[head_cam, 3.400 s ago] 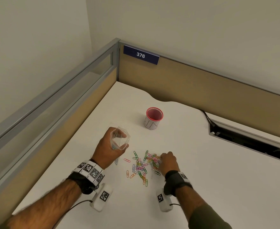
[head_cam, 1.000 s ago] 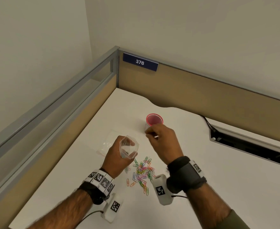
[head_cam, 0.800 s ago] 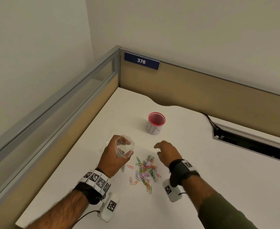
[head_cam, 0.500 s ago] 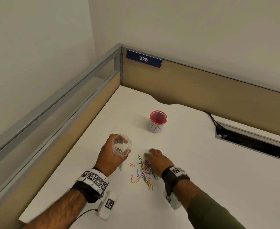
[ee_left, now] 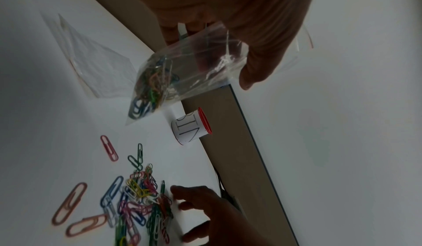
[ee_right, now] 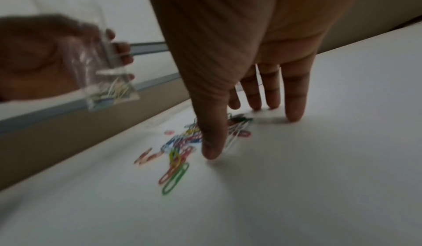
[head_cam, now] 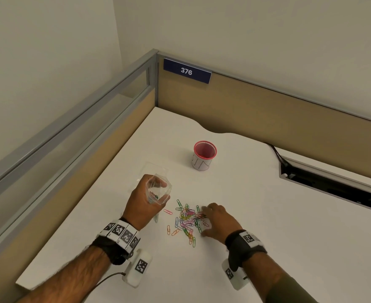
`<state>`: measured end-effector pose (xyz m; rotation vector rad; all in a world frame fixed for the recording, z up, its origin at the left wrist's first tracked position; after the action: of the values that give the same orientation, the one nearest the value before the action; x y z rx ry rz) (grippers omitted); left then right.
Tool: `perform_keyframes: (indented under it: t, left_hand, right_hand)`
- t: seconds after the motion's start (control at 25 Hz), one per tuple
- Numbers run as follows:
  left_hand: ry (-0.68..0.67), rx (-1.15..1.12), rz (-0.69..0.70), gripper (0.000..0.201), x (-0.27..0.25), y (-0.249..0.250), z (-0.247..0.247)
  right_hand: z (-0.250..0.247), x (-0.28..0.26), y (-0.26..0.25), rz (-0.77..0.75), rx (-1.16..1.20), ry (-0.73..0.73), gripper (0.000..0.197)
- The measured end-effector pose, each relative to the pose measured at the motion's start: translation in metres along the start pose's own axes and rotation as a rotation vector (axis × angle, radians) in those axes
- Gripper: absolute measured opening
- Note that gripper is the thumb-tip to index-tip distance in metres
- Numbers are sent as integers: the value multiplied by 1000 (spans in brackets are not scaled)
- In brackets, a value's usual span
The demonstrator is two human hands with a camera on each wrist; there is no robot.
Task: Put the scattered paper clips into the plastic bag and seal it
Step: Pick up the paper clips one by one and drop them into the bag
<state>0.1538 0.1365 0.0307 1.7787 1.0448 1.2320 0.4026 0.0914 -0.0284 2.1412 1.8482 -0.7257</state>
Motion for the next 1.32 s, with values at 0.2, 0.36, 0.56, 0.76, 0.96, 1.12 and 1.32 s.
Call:
perform_keyframes:
  t: [0.2,0.36,0.56,0.76,0.96,1.12,1.32]
  left_hand:
    - [-8,-44,4,38,2,0,7]
    - [-5,-45,0,38,2,0,5]
    - [3,-43,-15,38,-1,-6,0]
    - [-7,-27,-23,40,1,-8,5]
    - [-36,-26,-11,39,7,-5,17]
    - [-64,-20,2,40,11,-2,29]
    - [-60,19,-11,45,16,8,40]
  right_hand:
    - [13,4,-28,-29,-98,134,31]
    - [9,10,-35,-48,-150,182,22]
    - [-5,29,-20,38,-37,138,16]
    - [-32,23,6,146,402,145,11]
    - [-88,-11,-10,59,903,214,7]
    - [-135,-44,-58,-155,1040,222,5]
    - [-149,-57,-102,-282,911,258,5]
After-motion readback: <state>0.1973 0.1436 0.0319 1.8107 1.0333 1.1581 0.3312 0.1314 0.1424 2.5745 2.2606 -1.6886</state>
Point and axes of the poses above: each hand's wrist, its own x-axis towards the middle knuckle, its own z-axis out of the palm, y = z × x, the point moved 5 cm from there along x, towards the middle knuckle, and after that the axes turned 14 degrees about z, right-handed, at the moved point
